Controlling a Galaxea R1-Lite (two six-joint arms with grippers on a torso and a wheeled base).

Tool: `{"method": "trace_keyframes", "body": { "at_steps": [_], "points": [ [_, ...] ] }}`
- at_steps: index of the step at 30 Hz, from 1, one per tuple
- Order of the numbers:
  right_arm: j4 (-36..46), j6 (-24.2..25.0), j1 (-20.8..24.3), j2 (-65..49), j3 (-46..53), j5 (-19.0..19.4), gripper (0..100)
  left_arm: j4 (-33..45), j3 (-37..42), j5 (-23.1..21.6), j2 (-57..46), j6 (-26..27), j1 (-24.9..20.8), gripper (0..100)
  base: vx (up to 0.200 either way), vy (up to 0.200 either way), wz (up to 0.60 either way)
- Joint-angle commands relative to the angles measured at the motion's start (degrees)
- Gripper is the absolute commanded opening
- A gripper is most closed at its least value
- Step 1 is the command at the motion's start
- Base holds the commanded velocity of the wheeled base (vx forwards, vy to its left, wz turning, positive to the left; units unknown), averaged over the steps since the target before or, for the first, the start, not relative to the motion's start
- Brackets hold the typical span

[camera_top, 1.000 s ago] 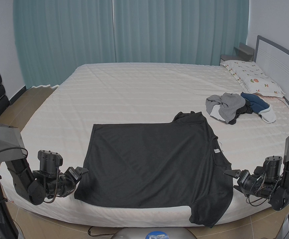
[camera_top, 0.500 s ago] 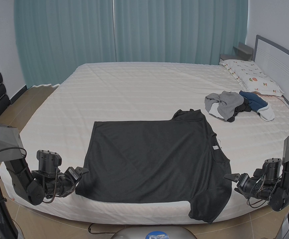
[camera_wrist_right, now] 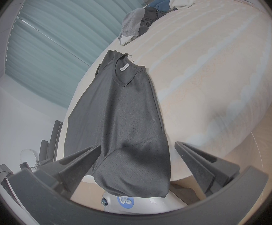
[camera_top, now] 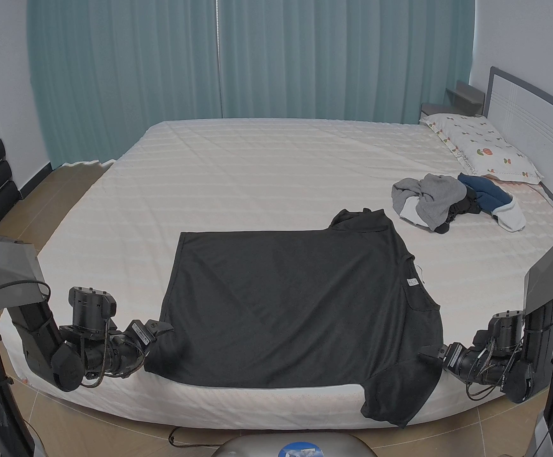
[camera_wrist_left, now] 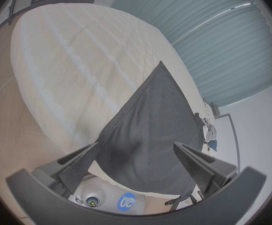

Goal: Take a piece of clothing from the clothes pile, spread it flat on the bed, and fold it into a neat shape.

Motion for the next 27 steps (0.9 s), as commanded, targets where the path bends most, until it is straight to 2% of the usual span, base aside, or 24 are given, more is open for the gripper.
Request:
{"method": "trace_keyframes", "body": {
  "at_steps": [1, 17, 18, 21, 27],
  "points": [
    [-0.8, -0.1, -0.3, 1.1, -0.4, 0.0, 100, 0.0, -0.2, -0.1, 0.3, 0.0, 0.2, 100, 0.000, 0.000, 0.00],
    [-0.8, 0.4, -0.5, 1.3, -3.9, -0.2, 100, 0.1, -0.4, -0.1, 1.2, 0.3, 0.2, 100, 0.000, 0.000, 0.00],
    [-0.8, 0.4, -0.5, 1.3, -3.9, -0.2, 0, 0.1, -0.4, -0.1, 1.2, 0.3, 0.2, 100, 0.000, 0.000, 0.00],
    [-0.8, -0.1, -1.9, 0.8, -3.3, -0.2, 0, 0.0, -0.1, -0.1, 2.0, 2.4, 0.3, 100, 0.000, 0.000, 0.00],
    [-0.8, -1.5, -3.6, 0.8, -2.0, -0.2, 0, 0.0, 0.0, -0.1, 2.2, 2.7, 0.2, 100, 0.000, 0.000, 0.00]
  ]
}}
